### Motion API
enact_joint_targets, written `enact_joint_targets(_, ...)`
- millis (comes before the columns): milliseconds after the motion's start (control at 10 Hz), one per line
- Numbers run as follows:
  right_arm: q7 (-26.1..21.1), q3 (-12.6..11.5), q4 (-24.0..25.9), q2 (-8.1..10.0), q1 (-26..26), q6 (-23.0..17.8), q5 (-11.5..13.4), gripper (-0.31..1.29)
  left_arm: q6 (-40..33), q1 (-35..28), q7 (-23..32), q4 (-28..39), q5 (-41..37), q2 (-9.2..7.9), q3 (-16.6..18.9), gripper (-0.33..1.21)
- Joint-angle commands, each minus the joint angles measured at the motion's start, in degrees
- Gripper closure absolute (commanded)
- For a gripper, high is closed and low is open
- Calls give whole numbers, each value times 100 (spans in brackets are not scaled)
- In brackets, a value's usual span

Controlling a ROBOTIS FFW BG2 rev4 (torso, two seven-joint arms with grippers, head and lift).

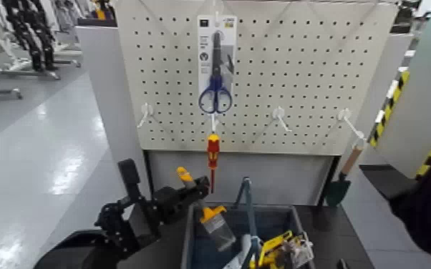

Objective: Put the yellow paint brush into the crate.

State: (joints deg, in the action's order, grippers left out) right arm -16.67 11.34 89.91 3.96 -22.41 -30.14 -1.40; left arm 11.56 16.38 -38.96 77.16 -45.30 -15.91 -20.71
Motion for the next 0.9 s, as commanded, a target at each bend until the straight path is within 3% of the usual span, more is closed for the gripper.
enact_joint_targets(100,-3,0,-9,-10,0,-9,0,17,-22,67,108,-298,-5,18,-319,113)
enact_joint_targets(900,-3,9,-62,-1,17,-71,-53,17,743,199,855,-333,-330,62,-785,109)
